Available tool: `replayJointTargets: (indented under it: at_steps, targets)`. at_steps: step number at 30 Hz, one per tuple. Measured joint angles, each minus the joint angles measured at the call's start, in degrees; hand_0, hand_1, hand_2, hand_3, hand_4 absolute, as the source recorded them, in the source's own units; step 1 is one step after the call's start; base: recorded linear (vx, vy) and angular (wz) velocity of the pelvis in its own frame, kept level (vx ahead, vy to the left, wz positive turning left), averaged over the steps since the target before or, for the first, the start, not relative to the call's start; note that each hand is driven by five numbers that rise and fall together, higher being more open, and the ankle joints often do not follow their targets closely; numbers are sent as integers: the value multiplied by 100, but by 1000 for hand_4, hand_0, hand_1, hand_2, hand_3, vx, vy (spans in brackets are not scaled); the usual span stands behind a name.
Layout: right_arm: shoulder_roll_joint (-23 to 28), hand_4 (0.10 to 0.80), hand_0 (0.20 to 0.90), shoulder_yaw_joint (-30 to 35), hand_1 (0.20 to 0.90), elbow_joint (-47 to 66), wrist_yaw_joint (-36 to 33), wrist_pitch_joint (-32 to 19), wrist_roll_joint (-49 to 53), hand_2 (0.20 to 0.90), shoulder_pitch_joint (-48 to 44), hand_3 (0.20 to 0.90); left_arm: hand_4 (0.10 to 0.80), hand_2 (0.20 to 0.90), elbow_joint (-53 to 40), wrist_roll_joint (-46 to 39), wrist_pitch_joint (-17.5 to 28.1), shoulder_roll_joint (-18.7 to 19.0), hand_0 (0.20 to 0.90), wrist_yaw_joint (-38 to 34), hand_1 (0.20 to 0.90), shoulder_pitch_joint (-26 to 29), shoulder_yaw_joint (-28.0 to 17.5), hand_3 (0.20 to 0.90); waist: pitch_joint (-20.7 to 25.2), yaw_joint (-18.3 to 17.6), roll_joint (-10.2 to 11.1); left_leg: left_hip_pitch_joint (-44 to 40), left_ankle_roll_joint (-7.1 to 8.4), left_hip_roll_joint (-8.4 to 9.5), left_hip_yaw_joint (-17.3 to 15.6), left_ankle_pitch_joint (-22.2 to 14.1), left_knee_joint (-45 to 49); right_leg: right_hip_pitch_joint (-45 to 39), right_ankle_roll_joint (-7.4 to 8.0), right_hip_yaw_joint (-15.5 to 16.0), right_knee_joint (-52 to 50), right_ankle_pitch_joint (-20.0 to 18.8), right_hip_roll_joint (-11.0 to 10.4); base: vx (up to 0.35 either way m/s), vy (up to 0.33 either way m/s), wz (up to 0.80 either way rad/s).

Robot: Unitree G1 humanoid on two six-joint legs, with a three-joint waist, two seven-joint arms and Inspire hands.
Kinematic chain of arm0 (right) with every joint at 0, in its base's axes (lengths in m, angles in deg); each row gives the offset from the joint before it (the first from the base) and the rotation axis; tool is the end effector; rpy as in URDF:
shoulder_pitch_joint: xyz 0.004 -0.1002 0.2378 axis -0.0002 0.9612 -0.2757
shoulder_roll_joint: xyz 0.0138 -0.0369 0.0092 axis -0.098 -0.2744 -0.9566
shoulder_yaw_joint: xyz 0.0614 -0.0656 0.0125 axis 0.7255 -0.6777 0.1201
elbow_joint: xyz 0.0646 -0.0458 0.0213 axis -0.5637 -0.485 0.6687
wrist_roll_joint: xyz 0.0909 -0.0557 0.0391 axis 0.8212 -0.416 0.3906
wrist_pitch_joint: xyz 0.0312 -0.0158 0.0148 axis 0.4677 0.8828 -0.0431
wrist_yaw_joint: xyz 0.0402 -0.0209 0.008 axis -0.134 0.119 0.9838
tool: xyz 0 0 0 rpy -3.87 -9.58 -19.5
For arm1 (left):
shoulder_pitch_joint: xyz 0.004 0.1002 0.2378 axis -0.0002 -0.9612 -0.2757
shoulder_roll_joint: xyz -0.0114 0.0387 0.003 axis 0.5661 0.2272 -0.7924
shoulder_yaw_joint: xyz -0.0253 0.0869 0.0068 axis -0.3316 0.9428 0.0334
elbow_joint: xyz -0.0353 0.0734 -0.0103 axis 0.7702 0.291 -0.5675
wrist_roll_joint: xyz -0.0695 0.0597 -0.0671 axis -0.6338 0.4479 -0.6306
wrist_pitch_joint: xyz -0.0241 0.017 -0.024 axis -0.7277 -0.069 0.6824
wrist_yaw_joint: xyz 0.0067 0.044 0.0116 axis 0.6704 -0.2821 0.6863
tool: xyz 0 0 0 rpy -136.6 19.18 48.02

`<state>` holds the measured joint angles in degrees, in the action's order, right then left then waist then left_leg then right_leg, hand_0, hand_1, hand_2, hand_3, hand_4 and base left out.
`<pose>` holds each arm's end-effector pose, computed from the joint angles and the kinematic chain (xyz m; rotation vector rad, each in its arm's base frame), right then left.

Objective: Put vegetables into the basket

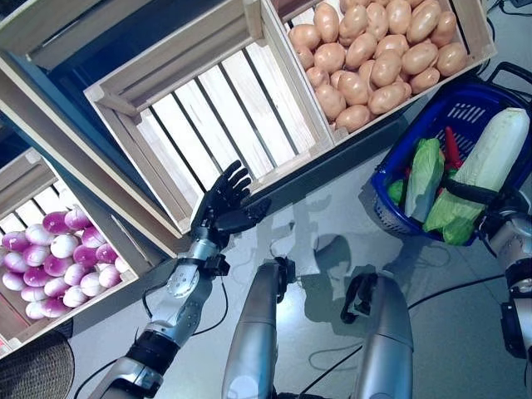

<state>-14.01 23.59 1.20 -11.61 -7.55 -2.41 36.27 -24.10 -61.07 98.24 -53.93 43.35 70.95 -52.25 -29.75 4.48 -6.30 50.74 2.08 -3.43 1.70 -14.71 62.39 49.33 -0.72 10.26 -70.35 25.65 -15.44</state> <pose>0.3008 -0.3474 0.1467 0.1295 0.1912 -0.5657 0.2570 0.1811 0.0781 -0.2760 -0.1599 -0.1319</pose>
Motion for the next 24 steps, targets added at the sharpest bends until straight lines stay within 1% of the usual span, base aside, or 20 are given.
replayJointTargets:
  at_steps: [2,7,9,11,13,14,16,17,18,19,20,22,24]
  targets:
    - [4,800,900,0,900,1,0,0,1,900,-2,900,800,900,8,-109,5,0,900,52,900,-3,0,900,-9,16,18,6,-21,-61,17,-40,73,-2,-17,7,-32,9,59,17,-16,-11]
    - [71,800,900,11,900,-27,11,0,2,900,62,900,800,900,9,-108,57,0,900,187,900,-24,-5,900,-14,-2,33,-86,10,-96,45,-66,100,-130,-34,47,-25,18,77,59,-21,-2]
    - [71,800,900,13,900,-30,34,-1,1,900,145,900,800,900,9,-108,58,0,900,205,900,-121,-19,900,-13,-2,37,-295,41,-135,79,-82,18,-376,-39,107,95,21,112,46,0,-2]
    - [69,800,900,14,900,-22,82,-2,0,900,286,900,800,900,18,-109,60,0,900,244,900,-297,-25,900,0,14,120,-689,82,-143,66,-54,-336,-721,-9,129,403,-12,147,46,9,-2]
    - [68,800,900,13,900,-22,95,-2,0,900,346,900,800,900,15,-109,66,3,900,275,900,-450,-41,900,23,21,174,-968,87,-141,30,-49,-611,-969,9,143,669,-76,194,62,13,-7]
    - [61,800,900,17,900,-18,97,-8,-3,900,353,900,800,900,43,-109,67,0,900,286,900,-513,-52,900,34,38,193,-1167,157,-175,15,10,-820,-1145,23,146,872,-131,258,73,9,-20]
    - [57,800,900,17,900,-15,152,-8,-3,900,377,900,800,900,56,-108,67,3,900,305,900,-605,-71,900,94,91,247,-1577,181,-247,-62,134,-1328,-1482,35,170,1377,-294,362,99,-3,-29]
    - [58,800,900,23,900,-13,171,-9,-6,900,382,900,800,900,58,-109,67,2,900,321,900,-617,-103,900,133,120,278,-1748,276,-259,-66,240,-1566,-1616,44,179,1584,-362,404,77,-17,-20]
    - [62,800,900,35,900,-13,248,-9,-8,900,404,900,800,900,58,-108,66,3,900,335,900,-603,-139,900,154,102,303,-1912,327,-275,-67,287,-1783,-1794,22,235,1803,-429,436,45,-15,-9]
    - [61,800,900,40,900,-13,282,-9,-8,900,432,900,800,900,57,-108,66,2,900,350,900,-597,-158,900,171,106,322,-1993,345,-281,-67,306,-1891,-1879,59,258,1903,-476,451,61,-23,2]
    - [61,800,900,51,900,-13,342,-9,-8,900,486,900,800,900,55,-104,64,-1,900,367,900,-586,-200,900,188,116,337,-2193,401,-303,-68,404,-2141,-2082,64,318,2160,-564,496,90,-24,3]
    - [63,800,900,75,900,-12,444,-8,-10,900,570,900,800,900,53,-96,52,3,900,369,900,-593,-276,900,237,134,358,-2780,390,-331,-135,682,-2967,-2615,108,411,2910,-815,579,93,-19,2]
    - [63,800,900,78,900,23,520,-9,-9,900,624,900,800,900,49,-77,52,-1,900,368,900,-610,-288,900,525,158,352,-3177,375,-343,-227,976,-3759,-2924,158,474,3586,-1086,665,92,6,-5]
